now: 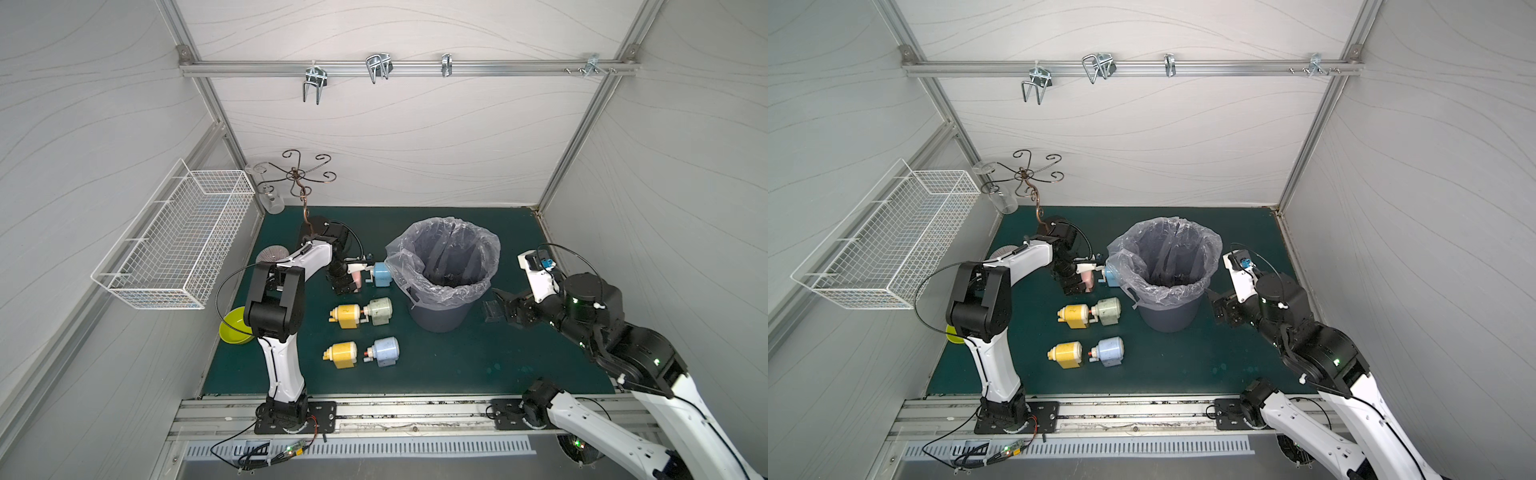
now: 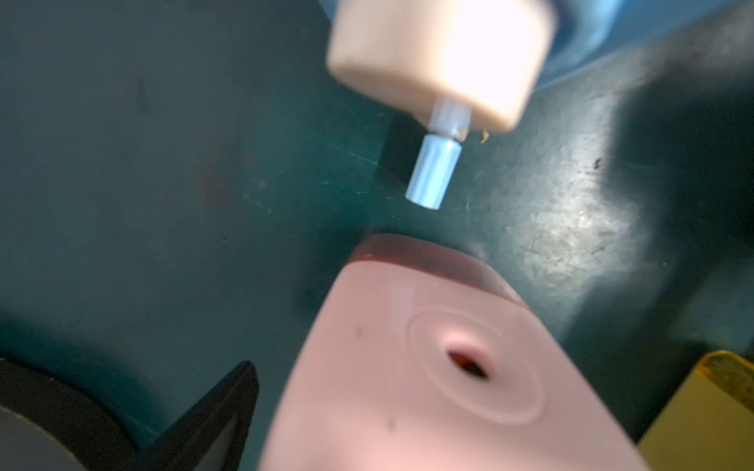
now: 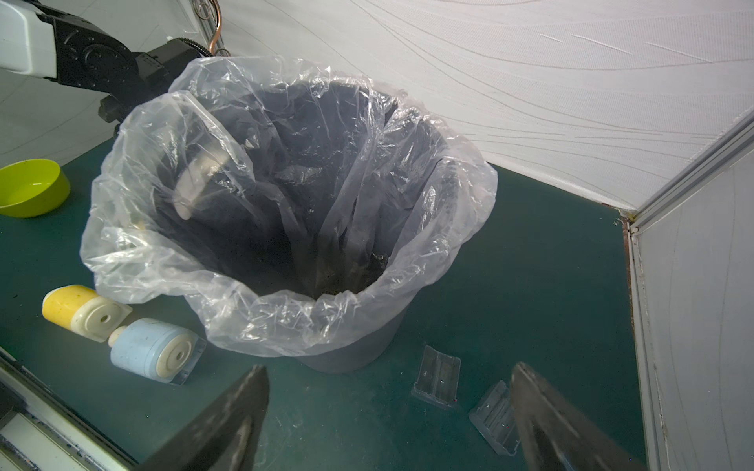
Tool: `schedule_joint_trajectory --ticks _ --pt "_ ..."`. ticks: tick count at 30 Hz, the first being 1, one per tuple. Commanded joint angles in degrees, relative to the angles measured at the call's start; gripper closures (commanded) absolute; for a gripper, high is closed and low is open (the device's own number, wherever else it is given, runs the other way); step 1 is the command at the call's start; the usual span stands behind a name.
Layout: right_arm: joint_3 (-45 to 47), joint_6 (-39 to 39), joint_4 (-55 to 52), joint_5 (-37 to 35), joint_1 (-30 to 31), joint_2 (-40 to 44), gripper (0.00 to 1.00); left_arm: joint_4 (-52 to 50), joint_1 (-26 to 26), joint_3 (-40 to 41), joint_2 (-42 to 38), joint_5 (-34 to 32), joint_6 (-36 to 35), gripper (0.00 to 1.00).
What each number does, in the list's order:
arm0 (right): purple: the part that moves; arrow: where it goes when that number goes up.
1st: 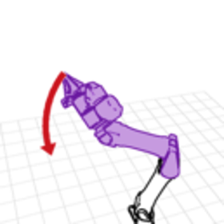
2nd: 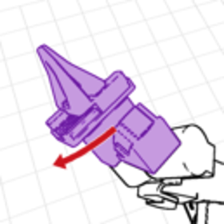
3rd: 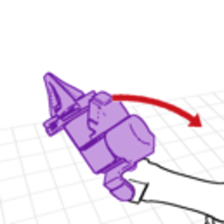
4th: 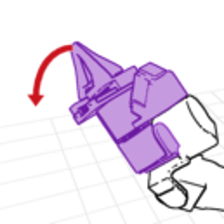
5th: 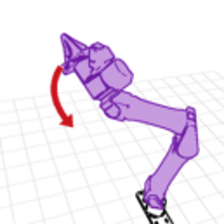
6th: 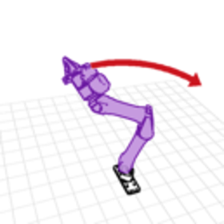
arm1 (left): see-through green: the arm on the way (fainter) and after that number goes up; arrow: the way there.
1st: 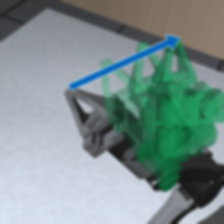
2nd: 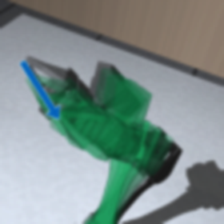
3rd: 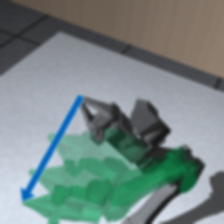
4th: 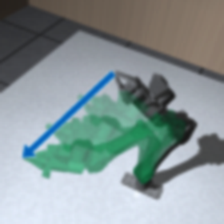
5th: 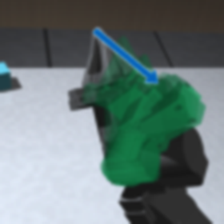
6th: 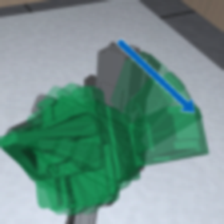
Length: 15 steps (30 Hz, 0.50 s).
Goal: Take out the pencil sharpener tray and clean the shavings
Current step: Pick up the pencil sharpener from the center of the board.
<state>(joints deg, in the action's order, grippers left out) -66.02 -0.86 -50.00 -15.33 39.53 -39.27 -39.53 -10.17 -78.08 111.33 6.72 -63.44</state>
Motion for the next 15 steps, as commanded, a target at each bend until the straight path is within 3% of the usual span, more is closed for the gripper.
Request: schedule_joint_trajectory --ticks 1,15 --pt "0.59 -1.10 -0.48 0.93 0.22 -0.36 0.07 -0.03 0.12 -2.07 -2.47 -0.42 -2.62 0.08" --pt "1.85 -2.05 -0.36 1.53 0.28 -0.33 0.07 -6.96 -2.44 -4.55 -3.34 2.03 -4.65 0.17"
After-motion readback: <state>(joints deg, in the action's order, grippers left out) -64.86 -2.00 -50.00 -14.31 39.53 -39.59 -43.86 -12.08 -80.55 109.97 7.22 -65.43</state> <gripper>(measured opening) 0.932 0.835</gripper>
